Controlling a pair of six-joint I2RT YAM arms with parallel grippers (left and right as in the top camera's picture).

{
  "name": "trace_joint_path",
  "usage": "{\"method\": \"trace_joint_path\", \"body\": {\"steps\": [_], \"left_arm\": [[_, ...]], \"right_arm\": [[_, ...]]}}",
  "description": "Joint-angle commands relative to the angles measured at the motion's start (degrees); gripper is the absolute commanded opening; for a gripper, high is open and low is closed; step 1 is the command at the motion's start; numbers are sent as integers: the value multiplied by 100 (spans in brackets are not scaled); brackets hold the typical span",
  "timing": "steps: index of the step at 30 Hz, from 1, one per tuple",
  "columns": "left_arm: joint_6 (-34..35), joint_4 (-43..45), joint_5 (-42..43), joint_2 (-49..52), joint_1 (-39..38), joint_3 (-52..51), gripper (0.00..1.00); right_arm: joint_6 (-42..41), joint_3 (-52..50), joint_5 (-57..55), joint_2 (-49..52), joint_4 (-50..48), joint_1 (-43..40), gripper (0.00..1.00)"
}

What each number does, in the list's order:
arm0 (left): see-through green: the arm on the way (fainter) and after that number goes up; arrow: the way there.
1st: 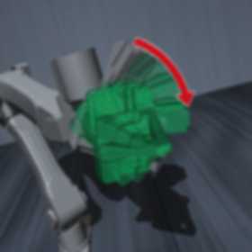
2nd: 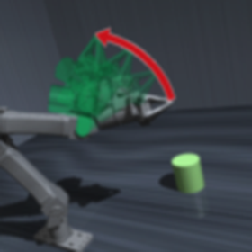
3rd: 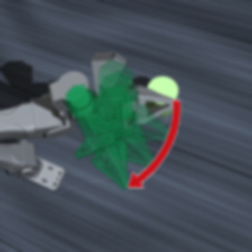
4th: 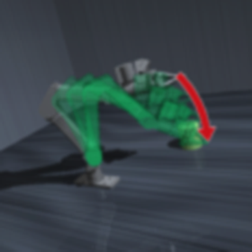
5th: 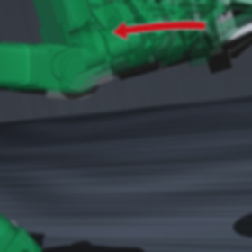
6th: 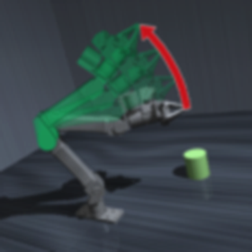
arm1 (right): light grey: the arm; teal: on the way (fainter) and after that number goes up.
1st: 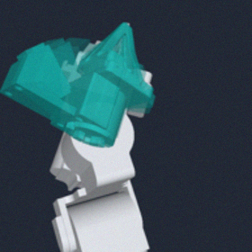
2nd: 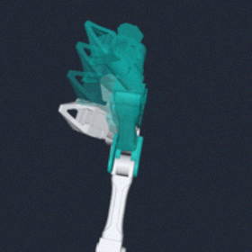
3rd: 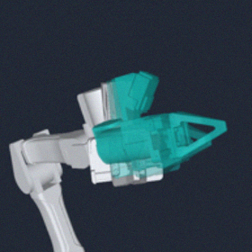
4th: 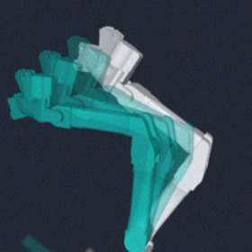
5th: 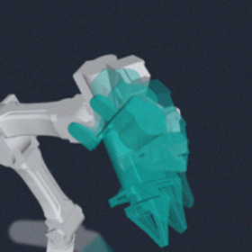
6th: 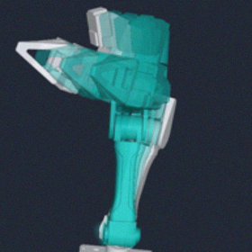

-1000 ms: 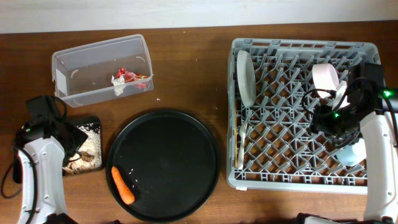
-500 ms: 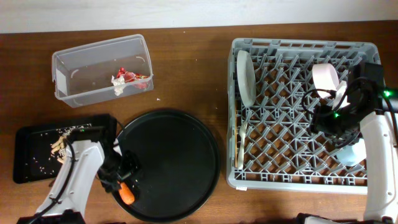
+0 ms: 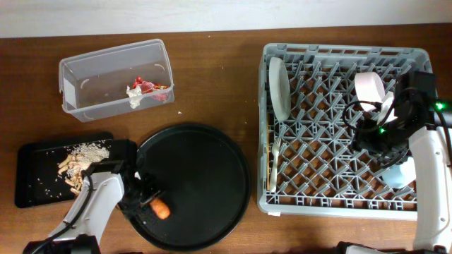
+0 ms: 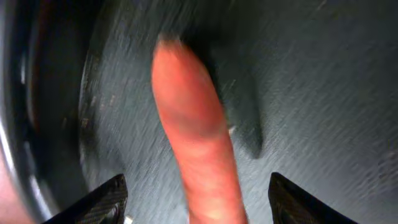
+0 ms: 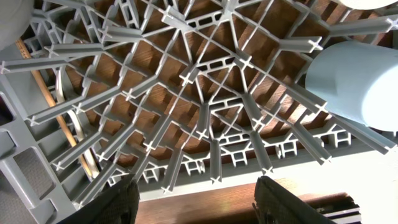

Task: Sort waste into correct bins and load items into the dishwasher rack
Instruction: 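Grasp the orange carrot on the black plate with the left gripper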

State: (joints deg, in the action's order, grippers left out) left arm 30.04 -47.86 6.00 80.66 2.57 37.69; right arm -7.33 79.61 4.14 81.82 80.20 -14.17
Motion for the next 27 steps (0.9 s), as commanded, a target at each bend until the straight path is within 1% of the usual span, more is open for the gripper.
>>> {"method": "trace_joint_path", "body": {"steps": [1,3,7,8,13,15,17,19,23,27], "left_arm": [[79,210,20,-2,-17,-33,67],[76,289,17,-2,-17,-33,65],[76,393,24,0,-17,-37,64],[76,391,24,0,-17,-37,60],[76,393,46,0,-17,-48,56],[76,393,46,0,-17,-48,46],[76,393,46,0,-17,-55,40],[79,505,70,0,-17,-118,30],[76,669,369,173,-20,-136,27],[74,649,479,446,-24,-136,28]], "right_arm": [[-4,7,35,20,-2,-9,63],[-4,7,35,17,0,-9,63],[-4,7,35,17,-2,-9,63],[-4,7,35,17,-2,-9,63],[-7,7,35,17,-2,-9,63],[-4,7,35,17,-2,-9,63],[-7,7,35,17,-2,-9,63],[-4,7,35,17,-2,-9,63],[-7,7,35,17,-4,-9,63],[-7,7,35,20,-4,-9,63]]}}
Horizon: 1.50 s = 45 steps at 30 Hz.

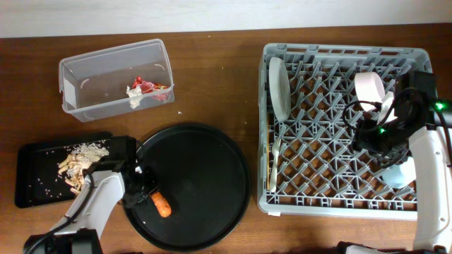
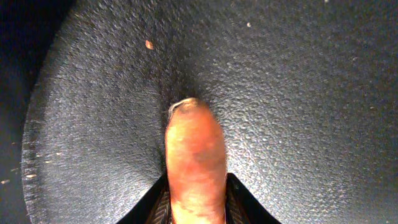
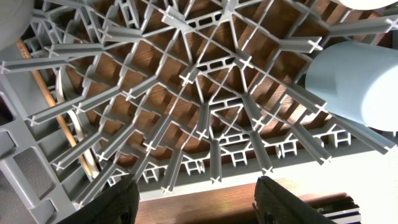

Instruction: Sort waste into correct bins and load items into the dishwasher rack

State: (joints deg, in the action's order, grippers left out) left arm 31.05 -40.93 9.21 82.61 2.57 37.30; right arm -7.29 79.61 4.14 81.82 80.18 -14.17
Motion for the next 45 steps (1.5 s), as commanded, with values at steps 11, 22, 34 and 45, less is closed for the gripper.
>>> {"method": "trace_joint_path", "body": {"steps": [11,22,34,45], "left_arm": [[-446,-586,-164,256,-15,723,5],[-846,-903,-221,256,1985,2535,5],[-623,-175,-669,1191,4199,2533,6],[-629,-133,-398,1488,4260,2533,60]], "right_arm": [[-9,7,35,20,-2,-9,63],[-9,7,35,17,-2,-9,63],[-9,7,35,20,-7,-9,63],[-9,7,33,20,-24,-9,63]]}}
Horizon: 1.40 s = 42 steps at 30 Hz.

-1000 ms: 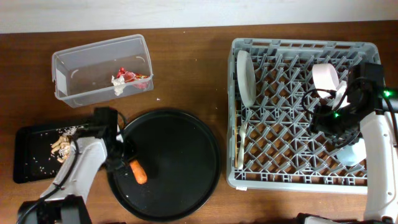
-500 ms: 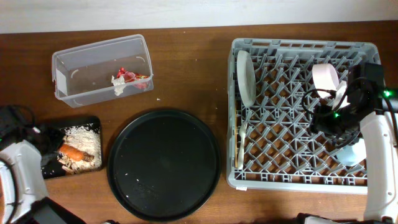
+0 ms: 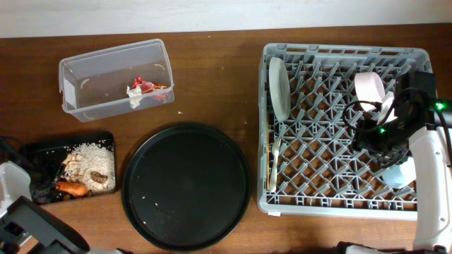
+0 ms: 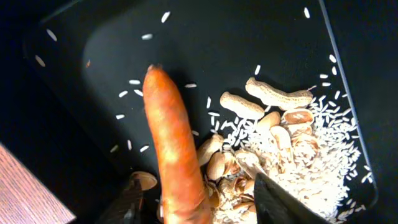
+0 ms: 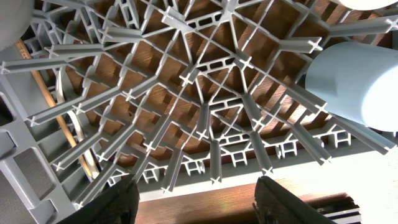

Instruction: Sort waste into correct bins and load items into the dishwasher rack

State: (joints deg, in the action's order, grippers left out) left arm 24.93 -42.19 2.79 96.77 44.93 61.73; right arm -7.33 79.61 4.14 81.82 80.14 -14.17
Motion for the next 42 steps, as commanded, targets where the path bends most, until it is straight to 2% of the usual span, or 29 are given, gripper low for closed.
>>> {"method": "trace_joint_path", "body": {"steps": [1,5,6,12,15,17,21,24,26,27,30,32,34,36,40,41,42], "left_arm": [[-20,-7,448,72,24,90,61],[-260,-2,1257,57,-155,101,62],[-297,-7,1294,15,-396,107,62],[-911,-358,1248,-356,-2356,332,63],[-1209,-625,1244,-420,-3244,332,68],[-1659,-922,1241,-420,-3722,332,70],[-1882,-1497,960,-455,-4109,553,70],[-1884,-2059,643,-455,-4448,1248,71],[-2009,-2465,411,-455,-4660,1692,77],[-2098,-2806,380,-455,-4750,1904,81],[-2094,-3412,369,-483,-4750,1895,79],[-2096,-3405,315,-824,-4750,1576,79],[-2094,-3005,317,-1416,-4750,984,79],[-2094,-2302,315,-2503,-4750,98,79],[-2090,-1692,116,-4524,-4754,-839,80],[-2090,-1547,125,-5278,-4756,-1023,99],[-2090,-1523,122,-5571,-4756,-1064,99]], "right_arm": [[-4,7,35,20,-17,-9,63],[-7,7,35,20,-22,-9,64],[-7,7,35,20,-22,-9,67],[-7,7,42,20,-42,-9,70],[2,7,321,33,-76,-9,80],[367,7,782,61,-85,7,84],[1163,7,1683,155,-282,509,88],[1163,7,1681,160,-721,1279,93],[1163,9,1567,160,-938,1646,96],[1141,9,1399,160,-938,1757,99],[833,7,1318,101,-793,1711,99],[752,4,1062,-125,-660,1700,99],[509,-140,717,-492,-824,1711,99],[509,-769,667,-1384,-1394,1711,99],[490,-2297,496,-3453,-2356,1709,99],[492,-2662,214,-4201,-2326,1711,99],[492,-2785,42,-4562,-2223,1711,99]]}}
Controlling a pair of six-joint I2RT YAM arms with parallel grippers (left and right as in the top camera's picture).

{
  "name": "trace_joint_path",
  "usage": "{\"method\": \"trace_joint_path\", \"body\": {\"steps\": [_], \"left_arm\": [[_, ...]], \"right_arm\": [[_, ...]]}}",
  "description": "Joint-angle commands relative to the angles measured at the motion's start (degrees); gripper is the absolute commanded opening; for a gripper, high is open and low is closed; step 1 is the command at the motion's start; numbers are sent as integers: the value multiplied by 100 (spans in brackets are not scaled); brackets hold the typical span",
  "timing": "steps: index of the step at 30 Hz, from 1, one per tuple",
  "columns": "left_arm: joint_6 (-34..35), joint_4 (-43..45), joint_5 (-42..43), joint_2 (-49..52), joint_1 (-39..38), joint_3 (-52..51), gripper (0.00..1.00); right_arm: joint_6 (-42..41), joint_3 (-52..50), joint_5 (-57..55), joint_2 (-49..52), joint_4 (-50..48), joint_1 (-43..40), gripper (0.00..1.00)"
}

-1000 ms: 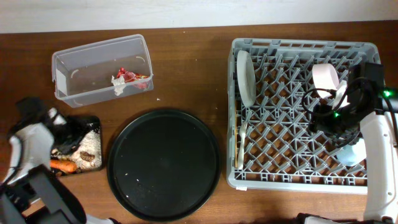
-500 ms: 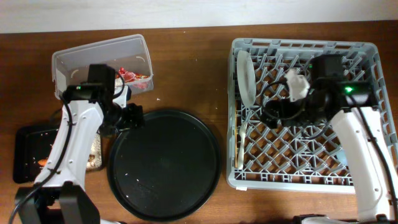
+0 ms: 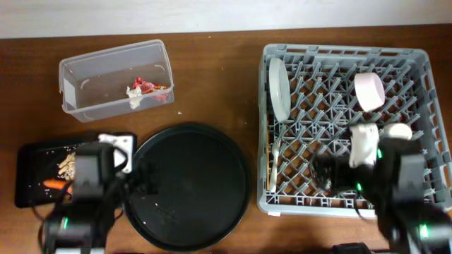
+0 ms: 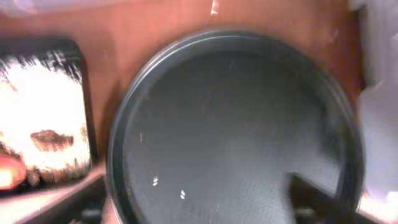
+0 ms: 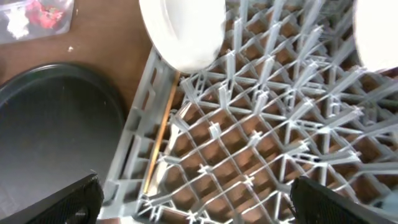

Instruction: Sort waste into correct bins and load items into the dishwasher rack

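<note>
An orange carrot [image 3: 55, 185] lies in the black rectangular tray [image 3: 28, 159] among rice and peanut shells; the blurred left wrist view shows the carrot [image 4: 9, 174] at the far left. My left gripper [image 4: 193, 208] hangs open and empty above the round black plate [image 3: 187, 187]. My right gripper [image 5: 199, 202] is open and empty over the near left part of the grey dishwasher rack [image 3: 339, 204]. The rack holds a white plate [image 5: 183, 31], a pink cup [image 3: 369, 90] and a fork [image 3: 273, 166].
A clear plastic bin [image 3: 78, 106] with red and white scraps stands at the back left. The round plate [image 4: 230, 124] carries only a few crumbs. Both arms sit low along the table's front edge.
The left gripper was low over the black tray with the carrot between its fingers; now it is raised over the round plate and the carrot lies in the tray. The right arm has drawn back from the rack's right side.
The left gripper was open around the carrot on the round plate, then shut on it. Later the carrot was over the black tray by the shells and rice. Now it lies there alone. The right gripper stayed open over the rack, then pulled back.
</note>
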State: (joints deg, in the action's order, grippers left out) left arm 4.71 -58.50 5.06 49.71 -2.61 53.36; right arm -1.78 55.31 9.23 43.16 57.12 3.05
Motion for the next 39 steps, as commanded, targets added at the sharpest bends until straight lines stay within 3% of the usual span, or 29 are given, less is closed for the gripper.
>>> {"method": "trace_joint_path", "body": {"steps": [1,4,18,23,29,30,36,39], "left_arm": [[-68,144,-105,-1270,-2,-234,99],[-70,122,-105,-1661,0,-234,99],[-70,37,-105,-1668,0,-234,99],[-70,37,-105,-1668,-2,-234,99],[-70,35,-105,-1668,0,-234,99],[-70,35,-105,-1668,0,-234,99],[-70,33,-105,-1668,0,-234,99],[-70,33,-105,-1668,-2,-234,99]], "right_arm": [[-63,-468,-522,-1165,116,-11,99],[-61,-476,-522,-1589,116,-11,99],[-61,-487,-522,-1600,114,-7,99],[-61,-634,-542,-2142,42,0,99],[-63,-2787,-479,-3891,-2430,201,99],[-63,-3624,-479,-4308,-3462,291,99],[-11,-5449,-525,-4297,-6594,286,99],[138,-5499,-498,-4297,-5716,275,99]]}}
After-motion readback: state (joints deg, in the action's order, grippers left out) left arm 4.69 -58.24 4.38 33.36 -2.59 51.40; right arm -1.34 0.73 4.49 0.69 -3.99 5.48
